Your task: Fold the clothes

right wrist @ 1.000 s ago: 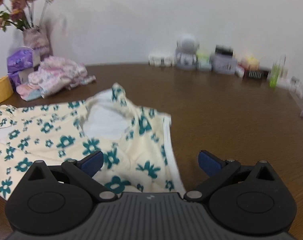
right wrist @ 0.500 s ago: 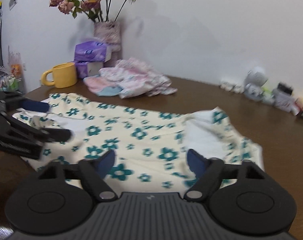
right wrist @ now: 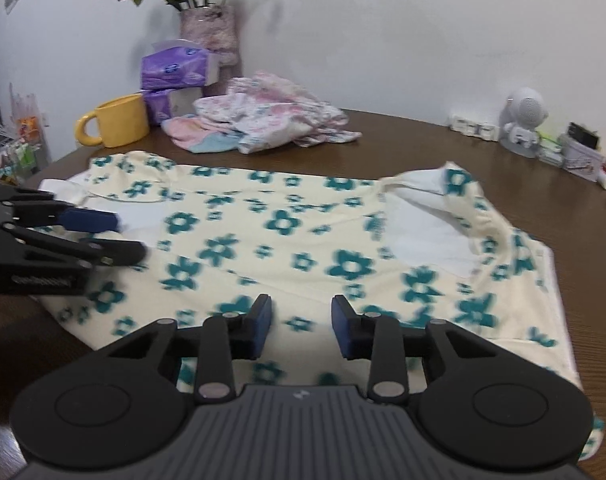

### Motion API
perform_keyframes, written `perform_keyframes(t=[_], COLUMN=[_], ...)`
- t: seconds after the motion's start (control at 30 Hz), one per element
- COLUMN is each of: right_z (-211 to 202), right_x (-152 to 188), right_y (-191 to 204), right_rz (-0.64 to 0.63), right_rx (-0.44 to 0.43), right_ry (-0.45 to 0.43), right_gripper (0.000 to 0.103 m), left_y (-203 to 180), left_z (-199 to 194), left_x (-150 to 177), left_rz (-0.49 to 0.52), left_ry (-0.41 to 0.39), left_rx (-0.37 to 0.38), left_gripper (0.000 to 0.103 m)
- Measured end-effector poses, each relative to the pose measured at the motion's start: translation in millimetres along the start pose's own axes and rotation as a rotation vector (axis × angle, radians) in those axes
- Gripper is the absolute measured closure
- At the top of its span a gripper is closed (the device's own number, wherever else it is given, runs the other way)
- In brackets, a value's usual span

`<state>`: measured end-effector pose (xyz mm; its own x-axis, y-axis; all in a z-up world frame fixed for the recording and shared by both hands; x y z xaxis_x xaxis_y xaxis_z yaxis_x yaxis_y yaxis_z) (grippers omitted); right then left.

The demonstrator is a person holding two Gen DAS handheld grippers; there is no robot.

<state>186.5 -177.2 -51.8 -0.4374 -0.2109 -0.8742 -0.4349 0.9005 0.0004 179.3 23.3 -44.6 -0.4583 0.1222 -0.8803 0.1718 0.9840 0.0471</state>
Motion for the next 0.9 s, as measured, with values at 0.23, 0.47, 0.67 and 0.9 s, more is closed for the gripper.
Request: perform_keyframes(t=[0.23,0.47,0.67,0.9], right_z=[-16.3,-34.9,-40.0,-40.2], right_x=[8.0,18.6,21.9,24.7], right_y=[-44.7,-82.0,-93.0,-91.8], right_rz=[0.011,0.024,0.049,0.050], right_rx=[0.095,0.171,0.174,0.183], right_ry=[0.004,0.000,-0.012,-0.025], right_gripper=[0.075,0.076,0.080,0.080], left_y=[19.8,43.2,71.7,95.8], left_z=[-8.8,-24.7,-40.4,-55.3], left_x=[3.7,6.4,14.1,24.2], left_rz=[-0.059,-0.111,-0.167,-0.176], left_ry=[-0.006,-0.024,-0.020,-0.016], left_rx=[-0.033,-0.092,-0.151,-0.225], left_gripper=[0.067,0.073,0.082,0.082])
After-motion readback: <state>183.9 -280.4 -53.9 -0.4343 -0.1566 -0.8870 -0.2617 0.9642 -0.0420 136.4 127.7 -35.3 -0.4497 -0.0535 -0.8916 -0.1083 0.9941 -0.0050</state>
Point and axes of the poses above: each gripper's, at about its wrist camera, not at the fingertips, and z roughly the way its jaws point, y to its left, x to its underside, the point moved 7 cm from there along z, roughly the way its jaws point, and after that the axes turned 9 degrees about -y, right-handed, at the moved point
